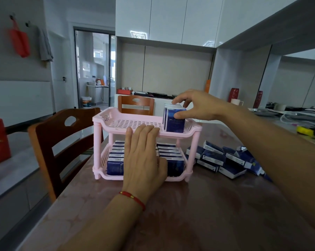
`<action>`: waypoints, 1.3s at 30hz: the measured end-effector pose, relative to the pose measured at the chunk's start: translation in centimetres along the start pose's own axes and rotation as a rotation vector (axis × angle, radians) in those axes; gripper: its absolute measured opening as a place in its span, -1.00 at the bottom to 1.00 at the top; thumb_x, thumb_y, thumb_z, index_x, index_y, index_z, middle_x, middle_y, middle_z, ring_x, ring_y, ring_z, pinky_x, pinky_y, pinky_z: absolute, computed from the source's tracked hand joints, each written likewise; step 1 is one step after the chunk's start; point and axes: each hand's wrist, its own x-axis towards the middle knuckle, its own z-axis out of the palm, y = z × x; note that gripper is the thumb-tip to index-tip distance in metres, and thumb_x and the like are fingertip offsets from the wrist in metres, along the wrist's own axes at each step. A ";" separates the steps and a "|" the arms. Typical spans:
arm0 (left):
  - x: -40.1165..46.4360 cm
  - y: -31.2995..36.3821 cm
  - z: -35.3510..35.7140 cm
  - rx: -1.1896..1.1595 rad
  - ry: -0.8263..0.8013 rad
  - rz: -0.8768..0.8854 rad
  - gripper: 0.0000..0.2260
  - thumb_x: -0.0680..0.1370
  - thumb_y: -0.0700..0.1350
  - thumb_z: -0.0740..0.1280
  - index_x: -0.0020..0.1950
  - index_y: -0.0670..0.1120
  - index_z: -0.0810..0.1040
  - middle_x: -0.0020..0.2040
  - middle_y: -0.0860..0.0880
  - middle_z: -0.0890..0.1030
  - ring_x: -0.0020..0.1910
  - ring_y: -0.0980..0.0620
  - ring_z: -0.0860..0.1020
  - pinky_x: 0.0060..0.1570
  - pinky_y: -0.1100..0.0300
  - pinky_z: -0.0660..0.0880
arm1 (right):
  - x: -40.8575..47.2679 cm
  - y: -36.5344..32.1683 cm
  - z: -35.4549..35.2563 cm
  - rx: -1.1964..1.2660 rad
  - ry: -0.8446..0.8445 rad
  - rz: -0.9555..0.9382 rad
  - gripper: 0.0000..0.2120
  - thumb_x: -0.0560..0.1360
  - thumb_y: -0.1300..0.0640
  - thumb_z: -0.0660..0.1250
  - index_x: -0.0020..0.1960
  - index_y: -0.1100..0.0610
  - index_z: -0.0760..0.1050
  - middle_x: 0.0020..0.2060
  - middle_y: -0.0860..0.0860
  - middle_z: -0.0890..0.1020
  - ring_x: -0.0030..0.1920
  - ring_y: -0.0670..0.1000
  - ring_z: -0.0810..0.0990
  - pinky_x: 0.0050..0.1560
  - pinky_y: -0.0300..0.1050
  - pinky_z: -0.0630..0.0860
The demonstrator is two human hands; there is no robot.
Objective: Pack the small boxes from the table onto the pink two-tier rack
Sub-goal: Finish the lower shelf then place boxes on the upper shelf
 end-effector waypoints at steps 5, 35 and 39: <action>-0.1 0.5 -0.1 -0.012 -0.001 0.000 -0.37 0.35 -0.20 0.39 0.44 -0.13 0.40 0.46 -0.12 0.43 0.54 -0.13 0.27 0.57 -0.21 0.02 | -3.2 0.9 0.0 0.090 0.328 0.025 -0.78 0.57 0.04 0.37 0.19 0.07 0.60 0.07 -0.02 0.62 0.01 -0.02 0.59 0.01 -0.12 0.57; -3.7 7.6 3.2 -0.914 -0.496 -0.580 -0.83 0.56 -0.14 0.41 0.14 -0.06 0.57 -0.06 -0.09 0.73 -0.08 -0.01 0.72 -0.04 0.01 0.67 | -18.6 4.6 8.7 1.073 -0.126 0.256 -0.83 0.48 0.24 0.41 0.07 0.21 0.60 -0.08 0.15 0.74 -0.11 0.10 0.72 -0.17 -0.12 0.65; -3.5 6.9 3.3 -0.854 -0.425 -0.641 -0.87 0.55 -0.20 0.42 0.07 -0.04 0.56 -0.07 -0.09 0.72 -0.11 -0.01 0.71 -0.09 -0.02 0.67 | -18.3 9.1 8.9 0.371 0.192 0.280 -0.84 0.52 0.03 0.45 0.04 0.07 0.68 -0.10 -0.08 0.72 -0.09 -0.06 0.67 0.01 -0.18 0.59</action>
